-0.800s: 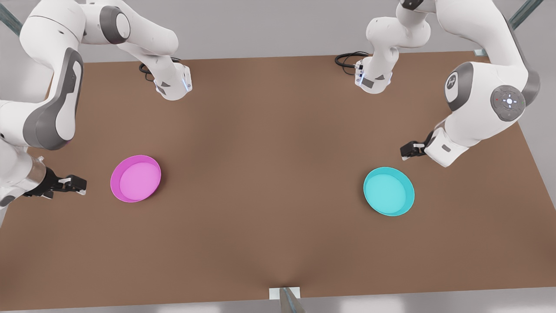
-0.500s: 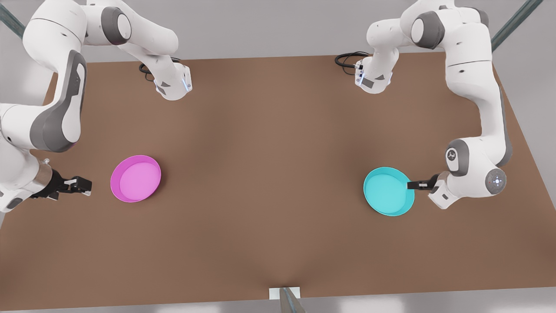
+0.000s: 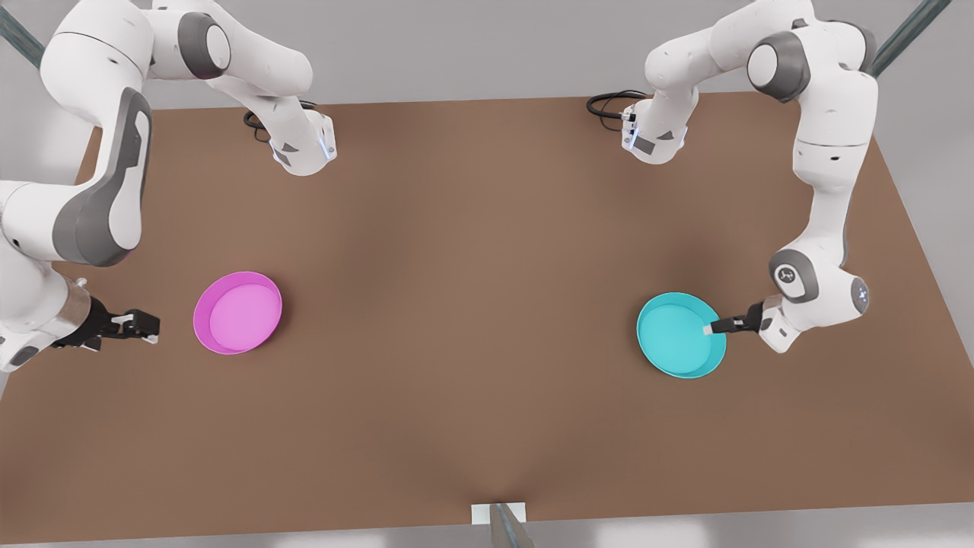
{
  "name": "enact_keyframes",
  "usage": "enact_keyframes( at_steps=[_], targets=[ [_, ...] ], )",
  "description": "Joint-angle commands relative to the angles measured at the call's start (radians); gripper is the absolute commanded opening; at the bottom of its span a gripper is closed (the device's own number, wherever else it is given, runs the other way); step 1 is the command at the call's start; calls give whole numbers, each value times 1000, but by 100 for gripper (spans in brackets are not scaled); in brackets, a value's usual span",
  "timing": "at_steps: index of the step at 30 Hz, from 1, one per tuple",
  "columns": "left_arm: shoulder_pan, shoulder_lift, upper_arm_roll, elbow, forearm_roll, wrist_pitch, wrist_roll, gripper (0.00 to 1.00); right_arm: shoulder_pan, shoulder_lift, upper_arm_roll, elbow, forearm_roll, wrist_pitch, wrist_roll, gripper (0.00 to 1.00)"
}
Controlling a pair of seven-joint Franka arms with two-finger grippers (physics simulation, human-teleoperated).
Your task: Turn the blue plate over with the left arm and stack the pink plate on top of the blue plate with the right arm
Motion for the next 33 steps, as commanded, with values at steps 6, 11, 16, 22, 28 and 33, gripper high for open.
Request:
enact_keyframes(
  at_steps=[6,11,16,22,28,33],
  targets=[
    [-1,23,0,2,-5,12,8,54,-2,1,0,2,0,1,-1,100],
    [-9,29,2,2,-4,28,8,28,-9,-25,0,11,-11,-44,-6,100],
    [-13,36,2,2,-2,57,8,21,-12,-15,0,6,-12,-45,-3,100],
    [-13,35,2,2,1,68,8,21,-12,-12,-2,3,-12,-47,-3,100],
    [-24,-20,3,-7,3,45,8,21,-9,-12,0,2,-11,-48,-3,100],
    [-96,-77,11,-12,3,-6,0,21,-9,-11,0,0,-11,-48,-3,100]
  ],
)
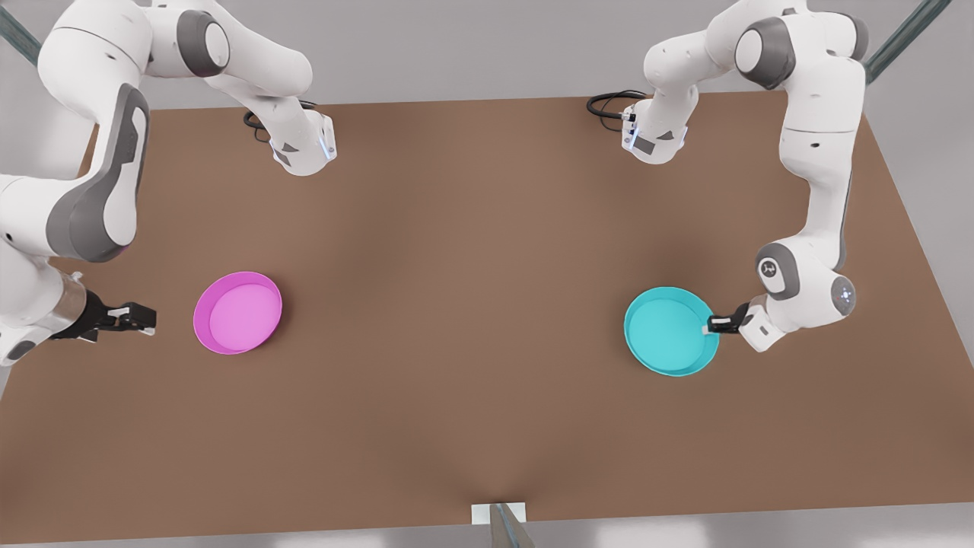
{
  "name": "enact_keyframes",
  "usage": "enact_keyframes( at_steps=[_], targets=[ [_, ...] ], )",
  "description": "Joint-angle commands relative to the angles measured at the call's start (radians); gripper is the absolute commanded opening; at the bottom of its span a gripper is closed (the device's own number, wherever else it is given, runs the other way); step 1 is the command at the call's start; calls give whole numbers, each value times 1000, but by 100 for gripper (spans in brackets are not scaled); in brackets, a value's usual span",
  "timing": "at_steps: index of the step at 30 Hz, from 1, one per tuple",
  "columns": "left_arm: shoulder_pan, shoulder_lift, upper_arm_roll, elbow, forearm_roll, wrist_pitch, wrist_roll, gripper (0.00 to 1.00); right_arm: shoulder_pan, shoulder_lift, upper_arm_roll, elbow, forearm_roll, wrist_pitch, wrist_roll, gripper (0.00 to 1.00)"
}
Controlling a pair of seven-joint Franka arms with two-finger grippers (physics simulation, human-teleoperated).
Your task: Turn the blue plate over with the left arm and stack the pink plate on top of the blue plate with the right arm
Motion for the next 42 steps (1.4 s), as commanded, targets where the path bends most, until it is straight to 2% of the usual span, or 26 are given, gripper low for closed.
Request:
enact_keyframes(
  at_steps=[1,8,13,18,23,28,33,36,40,42],
  targets=[
    [-11,-3,7,0,-111,-2,8,21,2,-1,0,0,0,1,0,100],
    [-202,-76,118,0,2,-85,-9,21,4,0,0,0,0,1,0,100],
    [-308,-115,147,6,326,-102,-92,21,4,0,0,0,0,3,2,100],
    [-431,-158,236,12,409,-168,-104,21,4,0,0,0,0,3,2,100],
    [-555,-193,236,34,719,-340,-348,21,5,2,0,0,0,3,2,100],
    [-670,-210,202,54,931,-536,-548,21,5,2,0,0,0,5,2,100],
    [-822,-158,199,107,1018,-703,-692,21,5,2,0,0,0,5,2,100],
    [-946,-43,201,216,1082,-874,-782,21,5,2,0,0,0,5,2,100],
    [-1063,63,218,322,1104,-975,-813,21,5,2,0,-2,0,5,2,100],
    [-1175,135,282,390,1116,-1026,-809,21,5,2,0,-2,0,5,2,100]
  ],
)
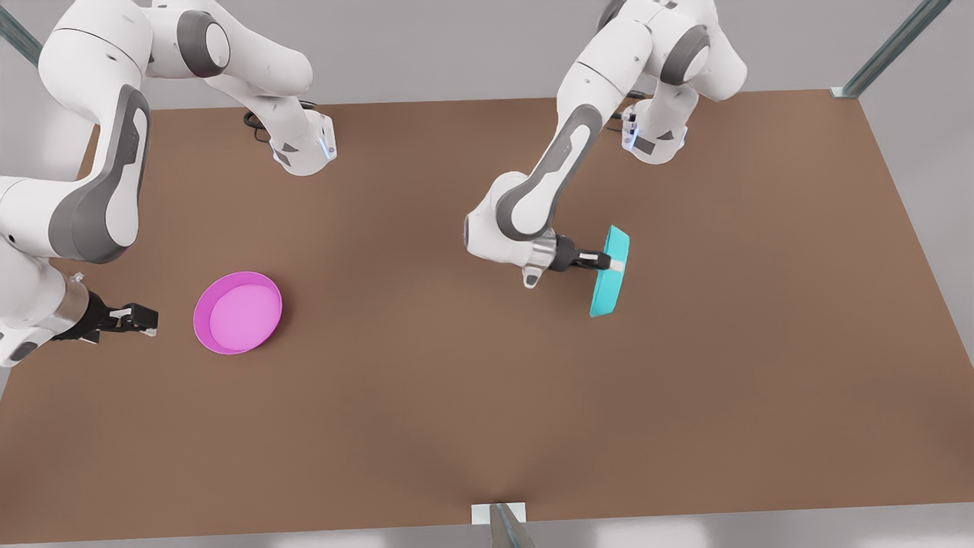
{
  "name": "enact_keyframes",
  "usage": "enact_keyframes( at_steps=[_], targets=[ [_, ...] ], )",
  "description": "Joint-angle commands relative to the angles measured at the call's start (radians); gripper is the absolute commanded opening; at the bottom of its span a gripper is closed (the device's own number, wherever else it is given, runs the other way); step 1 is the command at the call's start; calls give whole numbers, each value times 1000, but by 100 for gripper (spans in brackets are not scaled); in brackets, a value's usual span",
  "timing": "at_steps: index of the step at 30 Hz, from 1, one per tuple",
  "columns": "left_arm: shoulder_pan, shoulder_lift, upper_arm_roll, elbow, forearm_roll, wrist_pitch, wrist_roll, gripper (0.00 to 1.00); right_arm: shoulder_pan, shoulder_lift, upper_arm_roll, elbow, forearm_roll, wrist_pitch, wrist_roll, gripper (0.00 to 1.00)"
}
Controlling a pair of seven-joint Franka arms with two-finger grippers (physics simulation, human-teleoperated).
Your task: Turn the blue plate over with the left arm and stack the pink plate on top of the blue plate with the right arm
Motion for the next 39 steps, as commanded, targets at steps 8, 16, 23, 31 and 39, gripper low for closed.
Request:
enact_keyframes(
  at_steps=[8,16,23,31,39],
  targets=[
    [-171,204,37,214,65,-113,3,21,0,0,0,0,0,0,0,100],
    [-319,365,142,357,113,-99,5,21,-2,0,0,0,0,0,0,100],
    [-357,469,177,406,110,-97,-3,21,-3,1,0,0,0,3,0,100],
    [-385,518,221,391,110,-84,3,100,-2,1,0,0,0,3,0,100],
    [-391,523,240,408,-79,16,-286,100,-2,1,0,0,0,3,0,100]
  ],
)
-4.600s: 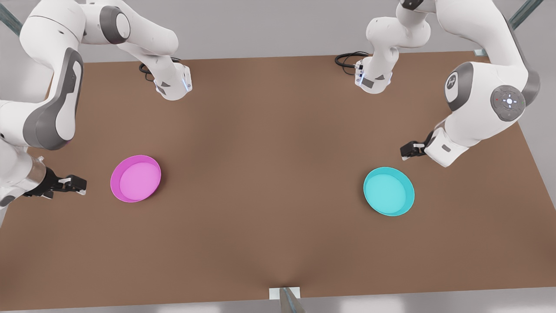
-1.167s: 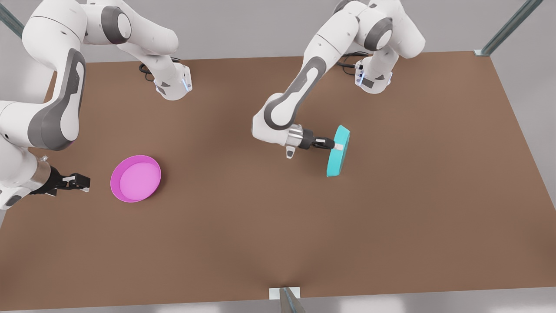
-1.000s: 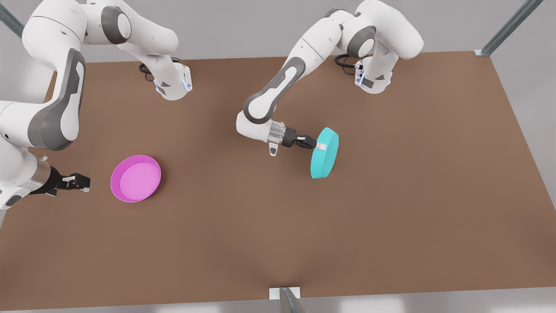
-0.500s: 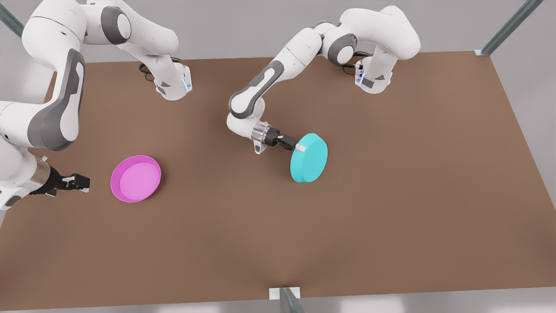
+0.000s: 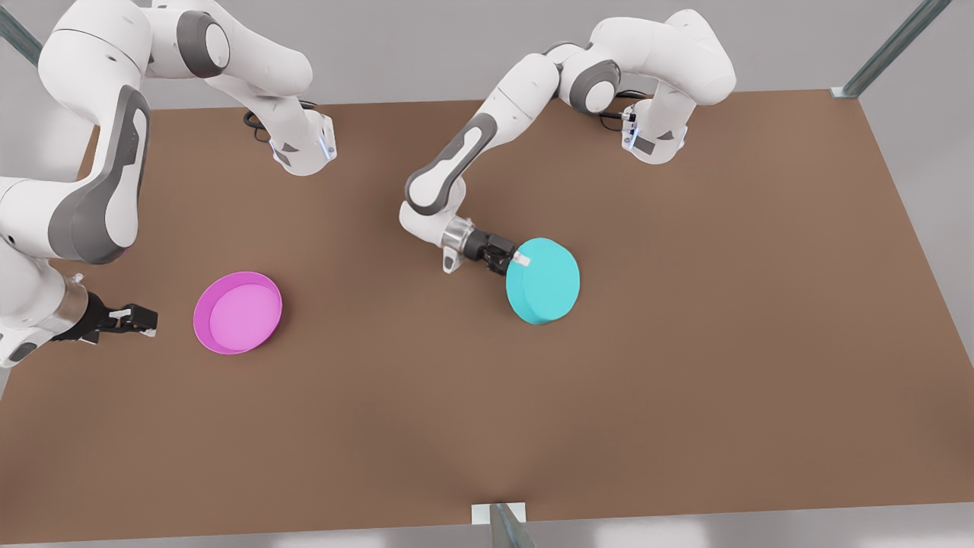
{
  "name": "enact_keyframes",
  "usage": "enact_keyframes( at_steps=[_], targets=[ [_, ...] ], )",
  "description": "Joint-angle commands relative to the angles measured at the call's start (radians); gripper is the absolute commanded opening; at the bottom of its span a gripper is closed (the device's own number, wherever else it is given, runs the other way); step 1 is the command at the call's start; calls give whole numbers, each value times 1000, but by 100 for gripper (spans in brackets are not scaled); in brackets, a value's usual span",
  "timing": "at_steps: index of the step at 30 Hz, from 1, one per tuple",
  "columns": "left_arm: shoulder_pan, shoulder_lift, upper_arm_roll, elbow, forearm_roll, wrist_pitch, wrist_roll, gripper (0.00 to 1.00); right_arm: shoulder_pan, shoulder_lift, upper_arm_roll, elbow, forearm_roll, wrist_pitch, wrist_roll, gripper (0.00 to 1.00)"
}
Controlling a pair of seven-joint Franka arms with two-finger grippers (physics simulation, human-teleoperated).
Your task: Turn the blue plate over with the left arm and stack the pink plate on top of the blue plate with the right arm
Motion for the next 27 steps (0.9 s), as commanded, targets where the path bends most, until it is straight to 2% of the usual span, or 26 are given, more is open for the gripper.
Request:
enact_keyframes(
  at_steps=[1,8,10,15,16,21,23,25,27],
  targets=[
    [-3,-1,12,0,-167,7,-12,100,0,0,0,0,0,0,0,100],
    [-12,-7,69,21,-394,197,-410,100,-2,0,0,0,0,0,0,100],
    [-32,-7,138,21,-519,278,-525,100,-2,0,0,0,0,2,-2,100],
    [-37,-9,169,23,-617,395,-709,100,0,0,0,0,0,2,0,100],
    [-37,-13,180,23,-686,395,-718,100,-2,0,0,0,0,2,-2,100],
    [-38,-41,177,29,-738,360,-715,100,-2,0,0,0,0,0,-2,100],
    [-38,-118,158,28,-740,297,-638,100,-2,0,0,0,0,0,-2,100],
    [-15,-268,126,25,-813,205,-444,100,-3,0,0,0,0,0,-2,100],
    [115,-527,124,20,-950,1,-161,100,0,0,0,0,0,5,-3,100]
  ],
)
